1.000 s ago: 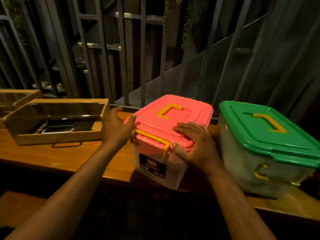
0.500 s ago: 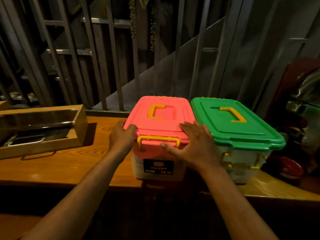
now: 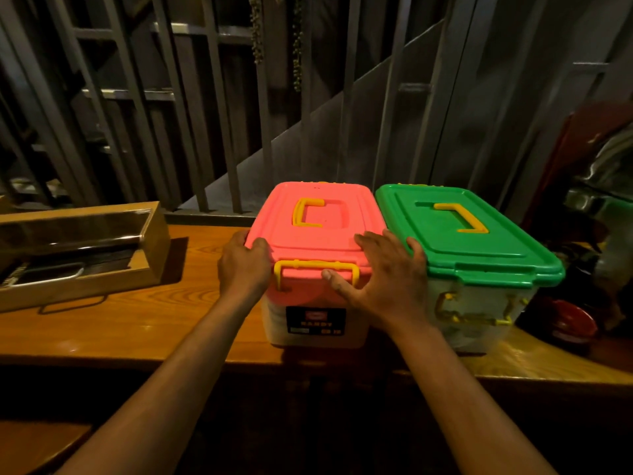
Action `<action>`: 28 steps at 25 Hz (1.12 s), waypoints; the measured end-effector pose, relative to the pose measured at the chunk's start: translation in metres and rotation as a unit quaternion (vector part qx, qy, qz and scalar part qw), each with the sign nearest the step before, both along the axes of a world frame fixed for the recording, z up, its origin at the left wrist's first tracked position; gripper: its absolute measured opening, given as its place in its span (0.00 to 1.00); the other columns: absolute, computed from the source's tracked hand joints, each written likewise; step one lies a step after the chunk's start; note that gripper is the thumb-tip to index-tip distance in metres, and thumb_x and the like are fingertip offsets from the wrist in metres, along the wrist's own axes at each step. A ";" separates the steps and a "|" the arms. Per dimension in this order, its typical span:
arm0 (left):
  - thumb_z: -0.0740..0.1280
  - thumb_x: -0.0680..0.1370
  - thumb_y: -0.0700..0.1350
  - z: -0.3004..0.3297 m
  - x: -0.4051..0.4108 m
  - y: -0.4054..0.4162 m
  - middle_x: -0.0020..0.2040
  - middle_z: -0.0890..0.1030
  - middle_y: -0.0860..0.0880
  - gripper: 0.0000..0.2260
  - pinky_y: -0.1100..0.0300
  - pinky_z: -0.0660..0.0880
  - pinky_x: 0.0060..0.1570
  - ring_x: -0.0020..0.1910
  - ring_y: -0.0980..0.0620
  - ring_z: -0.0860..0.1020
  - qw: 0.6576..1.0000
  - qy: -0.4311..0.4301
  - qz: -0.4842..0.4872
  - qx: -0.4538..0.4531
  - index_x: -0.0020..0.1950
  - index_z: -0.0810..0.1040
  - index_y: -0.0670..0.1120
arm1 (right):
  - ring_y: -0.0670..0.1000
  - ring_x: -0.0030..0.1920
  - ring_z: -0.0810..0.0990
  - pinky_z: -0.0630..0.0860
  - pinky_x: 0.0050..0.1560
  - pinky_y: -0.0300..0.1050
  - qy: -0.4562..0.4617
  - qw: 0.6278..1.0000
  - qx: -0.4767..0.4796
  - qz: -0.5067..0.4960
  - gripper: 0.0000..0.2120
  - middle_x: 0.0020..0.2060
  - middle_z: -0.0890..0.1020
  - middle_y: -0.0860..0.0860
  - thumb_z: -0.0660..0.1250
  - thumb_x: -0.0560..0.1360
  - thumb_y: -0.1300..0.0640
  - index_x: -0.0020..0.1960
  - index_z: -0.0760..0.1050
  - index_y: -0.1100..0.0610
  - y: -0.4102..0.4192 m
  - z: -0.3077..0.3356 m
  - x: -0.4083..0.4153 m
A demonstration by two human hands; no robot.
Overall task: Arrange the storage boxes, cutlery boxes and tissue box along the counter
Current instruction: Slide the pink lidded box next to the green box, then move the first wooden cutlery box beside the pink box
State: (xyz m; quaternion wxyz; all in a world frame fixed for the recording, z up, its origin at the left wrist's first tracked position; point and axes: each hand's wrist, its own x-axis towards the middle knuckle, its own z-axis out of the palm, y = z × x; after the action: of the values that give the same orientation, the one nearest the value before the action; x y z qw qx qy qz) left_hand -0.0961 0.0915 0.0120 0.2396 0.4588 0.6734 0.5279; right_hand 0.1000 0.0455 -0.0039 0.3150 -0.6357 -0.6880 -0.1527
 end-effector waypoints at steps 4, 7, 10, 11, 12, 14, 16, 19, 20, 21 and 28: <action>0.59 0.79 0.48 0.002 -0.004 -0.004 0.66 0.76 0.42 0.19 0.49 0.73 0.56 0.63 0.40 0.74 1.000 -0.003 -0.029 -0.006 0.69 0.72 0.46 | 0.54 0.69 0.70 0.58 0.70 0.60 -0.001 1.000 -0.002 -0.003 0.39 0.65 0.77 0.49 0.54 0.68 0.24 0.66 0.73 0.50 -0.001 0.000 -0.002; 0.58 0.80 0.50 0.002 -0.009 -0.005 0.67 0.76 0.42 0.19 0.50 0.73 0.55 0.62 0.41 0.75 0.997 0.022 -0.070 -0.008 0.70 0.71 0.46 | 0.53 0.70 0.70 0.57 0.71 0.59 -0.003 1.000 0.004 -0.003 0.38 0.66 0.77 0.48 0.54 0.68 0.24 0.66 0.72 0.49 -0.003 0.000 -0.002; 0.57 0.82 0.51 0.005 -0.020 -0.015 0.70 0.75 0.44 0.20 0.52 0.72 0.55 0.65 0.42 0.74 0.987 0.131 -0.084 0.030 0.73 0.69 0.48 | 0.53 0.73 0.66 0.50 0.75 0.63 0.006 1.000 -0.014 -0.014 0.39 0.69 0.74 0.48 0.52 0.68 0.25 0.69 0.71 0.47 -0.005 0.005 -0.008; 0.57 0.82 0.52 0.005 -0.027 -0.018 0.69 0.76 0.46 0.20 0.54 0.72 0.53 0.65 0.43 0.75 0.978 0.179 -0.085 0.062 0.73 0.69 0.48 | 0.53 0.74 0.65 0.48 0.75 0.64 0.023 0.999 -0.018 -0.021 0.38 0.71 0.72 0.48 0.51 0.68 0.26 0.69 0.71 0.46 -0.005 0.007 -0.014; 0.58 0.82 0.53 0.004 -0.034 -0.020 0.69 0.77 0.47 0.20 0.54 0.73 0.53 0.65 0.44 0.76 0.966 0.225 -0.092 0.090 0.72 0.70 0.49 | 0.53 0.74 0.65 0.49 0.75 0.65 0.043 0.999 -0.012 -0.026 0.36 0.71 0.72 0.48 0.51 0.69 0.27 0.69 0.72 0.46 -0.005 0.010 -0.023; 0.61 0.81 0.54 0.004 -0.052 -0.025 0.69 0.76 0.49 0.20 0.51 0.74 0.58 0.67 0.46 0.74 0.944 0.292 -0.100 0.119 0.71 0.72 0.51 | 0.54 0.72 0.68 0.54 0.73 0.67 0.065 0.997 0.022 -0.021 0.30 0.69 0.74 0.48 0.55 0.71 0.33 0.66 0.74 0.46 -0.003 0.016 -0.046; 0.63 0.80 0.53 0.004 -0.073 -0.033 0.70 0.75 0.49 0.19 0.51 0.72 0.62 0.69 0.47 0.72 0.927 0.334 -0.094 0.140 0.70 0.73 0.51 | 0.54 0.71 0.69 0.54 0.74 0.67 0.069 0.997 0.040 -0.001 0.25 0.68 0.76 0.49 0.58 0.72 0.38 0.65 0.76 0.46 -0.001 0.020 -0.078; 0.65 0.77 0.51 0.003 -0.113 -0.045 0.68 0.76 0.47 0.20 0.50 0.71 0.64 0.68 0.47 0.72 0.899 0.391 -0.067 0.186 0.69 0.74 0.50 | 0.54 0.73 0.67 0.50 0.75 0.64 0.076 0.996 0.023 0.043 0.23 0.70 0.74 0.48 0.57 0.74 0.40 0.66 0.75 0.46 0.001 0.022 -0.132; 0.66 0.77 0.50 0.002 -0.128 -0.050 0.67 0.76 0.46 0.20 0.50 0.72 0.63 0.68 0.46 0.73 0.894 0.402 -0.054 0.188 0.68 0.74 0.50 | 0.54 0.72 0.67 0.51 0.74 0.64 0.075 0.995 0.023 0.062 0.23 0.69 0.74 0.48 0.57 0.75 0.40 0.66 0.75 0.46 0.000 0.022 -0.149; 0.65 0.77 0.50 0.002 -0.144 -0.056 0.67 0.76 0.46 0.20 0.49 0.72 0.64 0.68 0.46 0.73 0.894 0.407 -0.044 0.182 0.68 0.74 0.49 | 0.53 0.72 0.67 0.53 0.74 0.64 0.071 0.994 0.024 0.084 0.22 0.69 0.75 0.48 0.58 0.75 0.41 0.65 0.75 0.46 0.001 0.023 -0.166; 0.66 0.77 0.50 -0.005 -0.253 -0.106 0.65 0.78 0.48 0.18 0.51 0.73 0.63 0.66 0.48 0.74 0.904 0.408 0.065 0.107 0.66 0.76 0.49 | 0.53 0.71 0.69 0.60 0.71 0.65 0.080 0.971 -0.013 0.226 0.21 0.66 0.77 0.48 0.61 0.74 0.41 0.64 0.76 0.46 0.004 0.015 -0.271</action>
State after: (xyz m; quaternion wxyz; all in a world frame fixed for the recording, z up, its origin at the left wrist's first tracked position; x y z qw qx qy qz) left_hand -0.3491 -0.0141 0.0071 -0.1416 0.6119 0.6803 0.3777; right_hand -0.1712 0.0496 0.0111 0.3866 -0.4783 -0.7883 -0.0175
